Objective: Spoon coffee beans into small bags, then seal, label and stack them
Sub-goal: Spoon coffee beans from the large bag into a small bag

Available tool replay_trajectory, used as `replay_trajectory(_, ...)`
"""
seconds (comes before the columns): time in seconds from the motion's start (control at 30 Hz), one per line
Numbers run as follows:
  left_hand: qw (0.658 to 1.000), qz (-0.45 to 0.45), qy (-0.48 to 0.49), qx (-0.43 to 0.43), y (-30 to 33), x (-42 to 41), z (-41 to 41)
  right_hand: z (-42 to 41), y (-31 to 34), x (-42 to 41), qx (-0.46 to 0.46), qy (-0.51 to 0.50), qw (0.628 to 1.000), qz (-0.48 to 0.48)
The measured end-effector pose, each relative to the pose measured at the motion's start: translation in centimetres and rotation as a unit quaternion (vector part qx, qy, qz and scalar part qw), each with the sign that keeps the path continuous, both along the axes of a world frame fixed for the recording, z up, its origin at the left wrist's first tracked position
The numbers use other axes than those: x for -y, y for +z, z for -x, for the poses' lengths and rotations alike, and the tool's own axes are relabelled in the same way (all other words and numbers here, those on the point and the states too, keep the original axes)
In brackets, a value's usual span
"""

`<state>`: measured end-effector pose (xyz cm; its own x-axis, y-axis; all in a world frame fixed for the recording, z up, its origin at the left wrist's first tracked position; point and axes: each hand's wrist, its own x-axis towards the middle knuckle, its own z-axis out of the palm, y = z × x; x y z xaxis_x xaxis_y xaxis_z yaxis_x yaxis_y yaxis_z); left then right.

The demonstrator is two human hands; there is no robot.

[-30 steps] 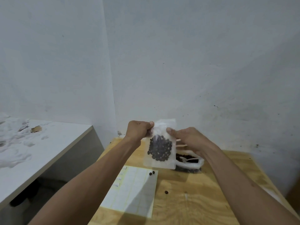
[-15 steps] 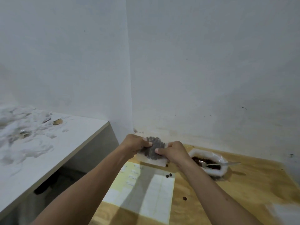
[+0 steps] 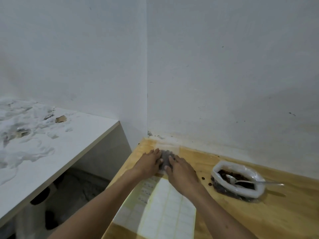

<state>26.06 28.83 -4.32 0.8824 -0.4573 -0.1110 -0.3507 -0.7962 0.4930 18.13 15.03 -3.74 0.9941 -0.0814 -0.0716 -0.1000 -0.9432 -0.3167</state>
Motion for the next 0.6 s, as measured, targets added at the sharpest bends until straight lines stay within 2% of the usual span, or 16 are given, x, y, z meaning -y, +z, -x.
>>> replay_trajectory(0.07, 0.998, -0.05, -0.039, 0.026, -0.4, -0.1, -0.7, -0.6, -0.5, 0.0, 0.001, 0.0, 1.0, 0.008)
replay_trajectory(0.13, 0.996, -0.063, -0.061, 0.034, -0.2, -0.2, -1.4, -1.2, -0.8, -0.2, 0.008, 0.0, 1.0, 0.021)
replay_trajectory(0.37, 0.996, -0.013, -0.073, 0.042, -0.5, -0.6, -2.2, -1.8, -1.5, -0.6, 0.008, -0.017, 0.999, 0.042)
replay_trajectory(0.6, 0.994, 0.069, -0.019, 0.083, -0.1, -1.1, -0.9, 0.0, 1.2, 0.6, 0.028, -0.014, 0.999, -0.039)
